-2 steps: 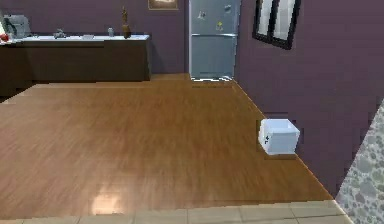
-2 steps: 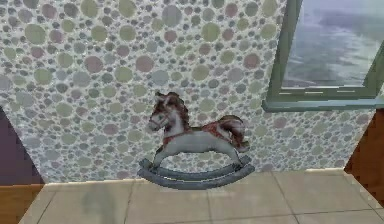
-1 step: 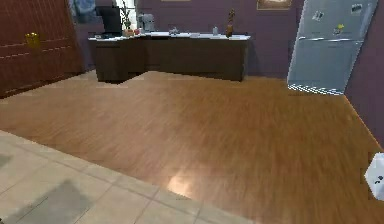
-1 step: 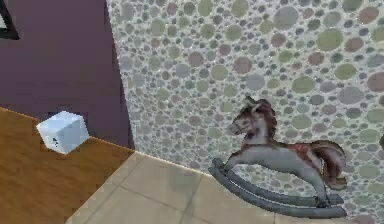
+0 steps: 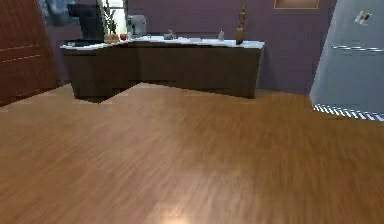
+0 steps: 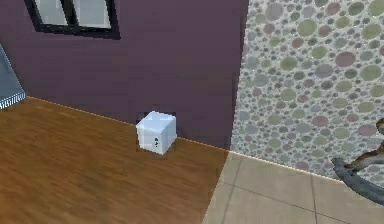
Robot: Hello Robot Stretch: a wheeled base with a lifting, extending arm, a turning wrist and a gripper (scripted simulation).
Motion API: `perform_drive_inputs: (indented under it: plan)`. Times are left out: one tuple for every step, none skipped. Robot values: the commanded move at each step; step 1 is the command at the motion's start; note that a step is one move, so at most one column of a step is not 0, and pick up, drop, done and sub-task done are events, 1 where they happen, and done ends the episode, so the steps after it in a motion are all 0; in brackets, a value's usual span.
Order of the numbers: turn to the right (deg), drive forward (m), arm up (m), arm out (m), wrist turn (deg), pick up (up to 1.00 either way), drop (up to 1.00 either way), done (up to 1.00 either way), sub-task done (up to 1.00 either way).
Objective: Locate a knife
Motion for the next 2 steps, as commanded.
perform_drive_inputs:
  plan:
    - [-3.0,0.0,0.0,0.0,0.0,0.0,0.0,0.0,0.0]
    - [0.0,1.0,0.0,0.0,0.0,0.0,0.0,0.0,0.0]
